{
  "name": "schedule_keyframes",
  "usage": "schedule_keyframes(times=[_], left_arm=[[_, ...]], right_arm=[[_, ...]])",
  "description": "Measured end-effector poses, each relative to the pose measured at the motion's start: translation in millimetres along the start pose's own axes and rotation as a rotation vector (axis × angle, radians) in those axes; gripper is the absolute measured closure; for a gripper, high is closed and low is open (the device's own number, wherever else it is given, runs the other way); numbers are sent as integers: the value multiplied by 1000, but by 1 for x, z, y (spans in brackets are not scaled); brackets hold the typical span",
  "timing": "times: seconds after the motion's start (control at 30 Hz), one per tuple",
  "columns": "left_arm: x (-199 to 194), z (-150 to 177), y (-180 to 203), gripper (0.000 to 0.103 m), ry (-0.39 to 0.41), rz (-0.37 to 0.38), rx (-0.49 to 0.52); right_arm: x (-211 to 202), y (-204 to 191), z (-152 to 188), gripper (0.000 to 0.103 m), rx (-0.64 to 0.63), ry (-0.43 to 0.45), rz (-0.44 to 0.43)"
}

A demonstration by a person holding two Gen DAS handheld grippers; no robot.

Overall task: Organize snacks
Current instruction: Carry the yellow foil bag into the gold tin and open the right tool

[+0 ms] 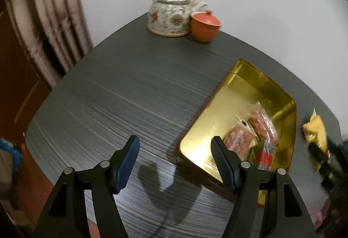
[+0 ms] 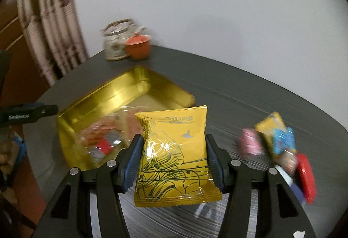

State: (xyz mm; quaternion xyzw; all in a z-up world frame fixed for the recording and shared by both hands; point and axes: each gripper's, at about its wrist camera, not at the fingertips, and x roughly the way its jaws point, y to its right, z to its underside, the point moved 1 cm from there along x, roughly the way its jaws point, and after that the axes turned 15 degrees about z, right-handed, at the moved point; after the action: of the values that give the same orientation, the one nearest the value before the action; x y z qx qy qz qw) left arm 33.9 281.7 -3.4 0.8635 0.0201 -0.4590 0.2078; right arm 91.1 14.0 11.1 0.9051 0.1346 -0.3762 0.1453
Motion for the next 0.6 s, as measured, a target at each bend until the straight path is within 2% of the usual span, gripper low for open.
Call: schedule_keyframes(times=[0.17, 0.27, 0.6], left_arm=[[0, -1, -8, 34, 12, -18, -42], [0, -1, -9, 34, 14, -9, -56], [4, -1, -7, 34, -1, -1, -55]], right_arm=[[15, -42, -6, 50, -39, -29, -65], [26, -58, -12, 50, -53, -43, -74], [51, -82, -18, 50, -67, -78, -87]])
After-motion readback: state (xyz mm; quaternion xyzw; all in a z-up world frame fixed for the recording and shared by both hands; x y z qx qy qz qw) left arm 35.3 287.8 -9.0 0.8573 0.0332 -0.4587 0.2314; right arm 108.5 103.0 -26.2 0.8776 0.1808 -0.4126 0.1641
